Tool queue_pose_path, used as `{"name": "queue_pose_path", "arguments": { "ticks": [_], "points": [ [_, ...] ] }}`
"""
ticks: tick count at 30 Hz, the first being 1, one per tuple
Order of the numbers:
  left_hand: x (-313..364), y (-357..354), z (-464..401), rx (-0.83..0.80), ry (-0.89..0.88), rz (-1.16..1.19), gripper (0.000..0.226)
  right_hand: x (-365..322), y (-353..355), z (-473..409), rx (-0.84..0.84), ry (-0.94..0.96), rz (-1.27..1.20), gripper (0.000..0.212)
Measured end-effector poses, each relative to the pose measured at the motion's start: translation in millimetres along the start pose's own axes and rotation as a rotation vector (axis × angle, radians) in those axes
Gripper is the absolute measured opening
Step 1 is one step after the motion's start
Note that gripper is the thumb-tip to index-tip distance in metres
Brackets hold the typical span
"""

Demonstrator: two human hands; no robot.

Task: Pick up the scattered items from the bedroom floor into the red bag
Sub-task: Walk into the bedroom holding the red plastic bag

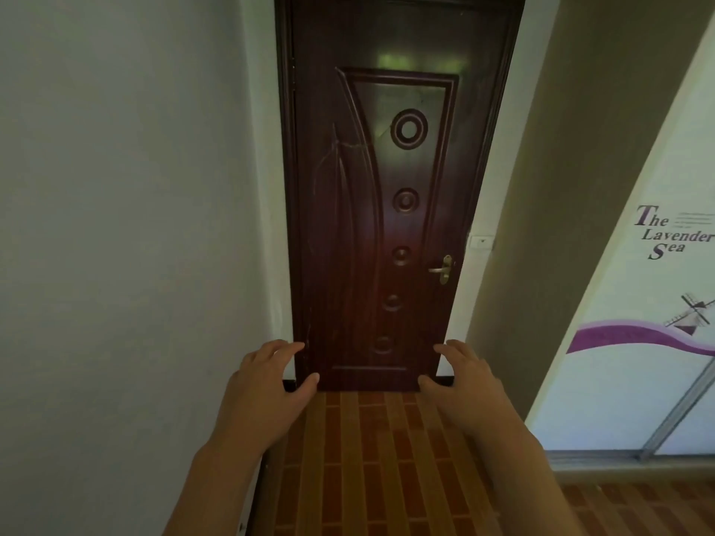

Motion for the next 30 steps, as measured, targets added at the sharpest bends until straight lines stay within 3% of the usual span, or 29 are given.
{"name": "queue_pose_path", "arguments": {
  "ticks": [4, 14, 30],
  "points": [
    [11, -20, -62, 0.003, 0.015, -0.024, 0.077, 17, 4, -66, 0.025, 0.028, 0.002, 0.071],
    [71, -82, -166, -0.04, -0.073, -0.024, 0.069, 68, 26, -155, 0.061, 0.018, 0.007, 0.073],
    [303, -278, -271, -0.363, -0.637, 0.043, 0.057, 238, 123, -139, 0.371, -0.551, 0.146, 0.073]
  ]
}}
Point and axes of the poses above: each hand's wrist, its own z-axis away from the middle knuckle, its own y-axis out of the back of the hand, x = y × z, the point moved 8 cm from there along -z, towards the middle knuckle, and after that the axes turned 10 degrees about y, right-handed, at the moved point
